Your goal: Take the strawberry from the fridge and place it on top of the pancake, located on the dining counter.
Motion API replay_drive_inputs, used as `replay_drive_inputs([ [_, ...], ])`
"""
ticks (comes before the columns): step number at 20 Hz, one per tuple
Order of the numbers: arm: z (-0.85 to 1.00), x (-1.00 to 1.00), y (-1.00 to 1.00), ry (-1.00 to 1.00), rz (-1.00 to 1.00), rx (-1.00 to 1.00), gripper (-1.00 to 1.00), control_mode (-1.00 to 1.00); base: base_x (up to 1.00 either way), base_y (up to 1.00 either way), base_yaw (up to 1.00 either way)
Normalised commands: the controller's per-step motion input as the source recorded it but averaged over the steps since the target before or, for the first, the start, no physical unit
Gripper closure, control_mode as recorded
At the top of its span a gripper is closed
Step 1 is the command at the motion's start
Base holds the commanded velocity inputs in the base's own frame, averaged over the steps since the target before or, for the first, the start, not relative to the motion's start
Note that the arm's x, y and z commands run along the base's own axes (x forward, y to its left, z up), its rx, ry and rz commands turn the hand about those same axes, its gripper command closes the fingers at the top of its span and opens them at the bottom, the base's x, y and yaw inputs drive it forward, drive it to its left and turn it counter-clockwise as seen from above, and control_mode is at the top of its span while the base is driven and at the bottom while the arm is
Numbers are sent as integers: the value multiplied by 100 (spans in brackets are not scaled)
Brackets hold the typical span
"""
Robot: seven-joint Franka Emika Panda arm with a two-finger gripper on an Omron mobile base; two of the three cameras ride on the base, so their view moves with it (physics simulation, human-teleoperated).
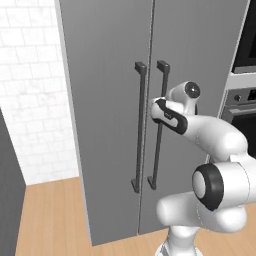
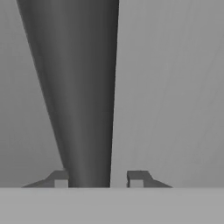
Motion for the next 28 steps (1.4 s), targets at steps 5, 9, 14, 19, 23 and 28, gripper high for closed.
replay_drive_inputs([
  [5,-18,-77,-79,1,0,1,100,-100,0,0,0],
  [9,-30,-100,-99,3,0,0,100,-100,0,0,0],
  [14,-22,-100,-100,25,-1,0,100,-100,0,0,0],
  [19,-47,-100,-100,21,-3,0,100,-100,0,0,0],
  [23,-49,-100,-100,9,-4,0,100,-100,0,0,0],
  [28,0,-75,-63,0,-3,5,-100,-100,0,0,0],
])
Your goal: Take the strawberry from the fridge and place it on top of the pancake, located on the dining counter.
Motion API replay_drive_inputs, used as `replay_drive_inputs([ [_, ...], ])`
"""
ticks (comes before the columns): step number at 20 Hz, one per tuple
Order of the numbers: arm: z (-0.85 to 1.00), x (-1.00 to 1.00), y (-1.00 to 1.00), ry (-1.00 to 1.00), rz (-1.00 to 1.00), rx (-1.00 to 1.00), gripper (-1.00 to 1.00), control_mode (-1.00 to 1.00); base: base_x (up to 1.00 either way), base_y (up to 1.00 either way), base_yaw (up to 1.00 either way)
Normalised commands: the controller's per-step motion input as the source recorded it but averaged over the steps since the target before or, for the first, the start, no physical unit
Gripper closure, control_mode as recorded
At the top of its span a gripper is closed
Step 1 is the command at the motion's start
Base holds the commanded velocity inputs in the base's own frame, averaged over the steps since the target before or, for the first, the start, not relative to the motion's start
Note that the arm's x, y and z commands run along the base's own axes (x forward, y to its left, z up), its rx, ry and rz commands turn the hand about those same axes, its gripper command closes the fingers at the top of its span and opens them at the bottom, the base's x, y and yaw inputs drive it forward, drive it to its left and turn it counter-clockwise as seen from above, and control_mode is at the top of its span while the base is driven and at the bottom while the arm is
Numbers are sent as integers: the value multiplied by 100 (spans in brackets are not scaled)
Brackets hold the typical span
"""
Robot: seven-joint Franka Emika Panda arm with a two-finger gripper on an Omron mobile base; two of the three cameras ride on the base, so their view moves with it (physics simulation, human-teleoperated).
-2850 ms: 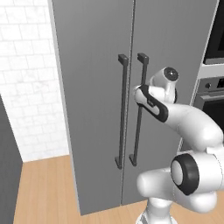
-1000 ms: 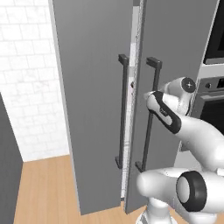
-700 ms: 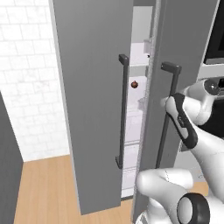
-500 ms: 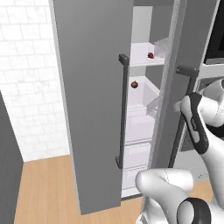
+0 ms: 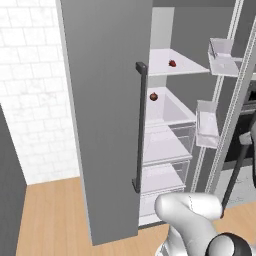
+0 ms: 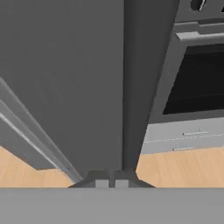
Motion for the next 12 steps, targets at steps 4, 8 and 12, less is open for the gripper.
replay_drive_inputs([
  [4,21,-57,6,0,0,-6,-100,-100,0,0,0],
  [8,49,-61,61,2,-5,-29,-100,-100,0,0,0],
  [12,23,-12,100,15,-12,-42,-100,-100,0,0,0],
])
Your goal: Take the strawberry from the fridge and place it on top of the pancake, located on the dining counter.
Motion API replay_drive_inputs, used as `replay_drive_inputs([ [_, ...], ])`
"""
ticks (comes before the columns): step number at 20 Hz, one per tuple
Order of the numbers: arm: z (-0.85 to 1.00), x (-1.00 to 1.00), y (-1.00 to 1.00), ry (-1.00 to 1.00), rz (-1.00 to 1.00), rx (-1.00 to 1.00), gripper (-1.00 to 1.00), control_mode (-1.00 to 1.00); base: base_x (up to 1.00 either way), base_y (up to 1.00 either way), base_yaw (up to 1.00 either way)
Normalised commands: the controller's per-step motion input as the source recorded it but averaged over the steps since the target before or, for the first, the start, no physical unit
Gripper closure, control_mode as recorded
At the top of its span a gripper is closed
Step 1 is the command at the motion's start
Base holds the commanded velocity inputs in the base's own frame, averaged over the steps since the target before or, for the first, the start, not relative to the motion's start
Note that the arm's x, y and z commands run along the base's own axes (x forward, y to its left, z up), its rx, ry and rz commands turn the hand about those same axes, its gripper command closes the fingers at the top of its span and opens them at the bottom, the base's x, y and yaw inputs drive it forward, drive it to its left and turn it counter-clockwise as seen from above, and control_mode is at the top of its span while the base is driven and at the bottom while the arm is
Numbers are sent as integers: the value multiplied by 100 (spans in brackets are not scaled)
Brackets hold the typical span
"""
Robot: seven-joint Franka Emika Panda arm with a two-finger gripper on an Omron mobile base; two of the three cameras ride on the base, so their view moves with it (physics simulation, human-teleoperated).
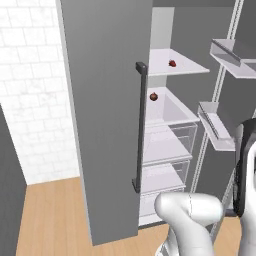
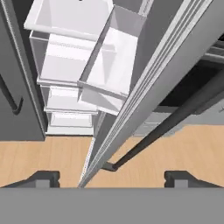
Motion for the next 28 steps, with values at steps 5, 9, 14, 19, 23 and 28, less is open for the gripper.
replay_drive_inputs([
  [5,0,69,66,22,-5,-26,-100,-100,0,0,0],
  [9,-4,100,7,26,-2,-24,-100,-100,0,0,0],
  [14,-11,81,-8,20,-1,-3,-100,-100,0,0,0],
  [19,-38,42,-11,10,-4,-5,-100,-100,0,0,0],
  [23,-69,19,-28,0,-6,-11,-100,-100,0,0,0],
  [28,-48,16,-40,0,-6,-8,-100,-100,0,0,0],
])
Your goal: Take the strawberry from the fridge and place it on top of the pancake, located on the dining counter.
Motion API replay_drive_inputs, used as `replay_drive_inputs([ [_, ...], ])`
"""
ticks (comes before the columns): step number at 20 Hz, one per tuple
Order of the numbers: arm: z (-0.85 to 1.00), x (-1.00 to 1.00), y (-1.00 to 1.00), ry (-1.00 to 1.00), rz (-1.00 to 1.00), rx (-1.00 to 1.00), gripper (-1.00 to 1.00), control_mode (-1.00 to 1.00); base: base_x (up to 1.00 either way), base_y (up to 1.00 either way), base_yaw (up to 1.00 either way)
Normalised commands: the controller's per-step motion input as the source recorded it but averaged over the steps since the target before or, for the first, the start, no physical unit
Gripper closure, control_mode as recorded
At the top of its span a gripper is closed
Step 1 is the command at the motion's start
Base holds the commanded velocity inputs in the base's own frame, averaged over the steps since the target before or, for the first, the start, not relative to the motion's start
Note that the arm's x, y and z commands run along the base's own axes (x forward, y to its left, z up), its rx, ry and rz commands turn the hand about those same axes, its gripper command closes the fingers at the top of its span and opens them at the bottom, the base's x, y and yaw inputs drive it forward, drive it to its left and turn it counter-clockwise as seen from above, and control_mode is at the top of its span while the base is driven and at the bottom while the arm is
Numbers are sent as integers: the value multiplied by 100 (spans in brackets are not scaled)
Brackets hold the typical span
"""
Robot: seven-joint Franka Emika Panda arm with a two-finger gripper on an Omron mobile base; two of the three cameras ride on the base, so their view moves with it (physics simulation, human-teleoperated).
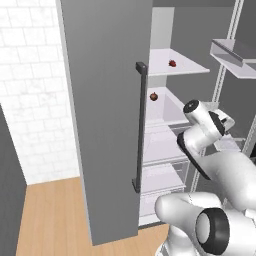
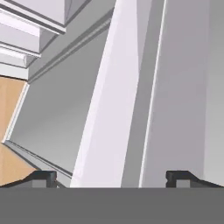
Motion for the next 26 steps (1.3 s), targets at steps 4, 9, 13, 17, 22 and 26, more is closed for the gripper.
replay_drive_inputs([
  [4,-22,9,-61,0,-6,-5,-100,-100,0,0,0],
  [9,-15,14,-72,0,-4,0,-100,-100,0,0,0],
  [13,-1,0,-31,0,-1,0,-100,-100,0,0,0],
  [17,0,0,1,0,0,0,-100,-100,0,0,0],
  [22,20,-7,27,0,0,0,-100,-100,0,0,0],
  [26,61,-38,61,0,0,-1,-100,-100,0,0,0],
])
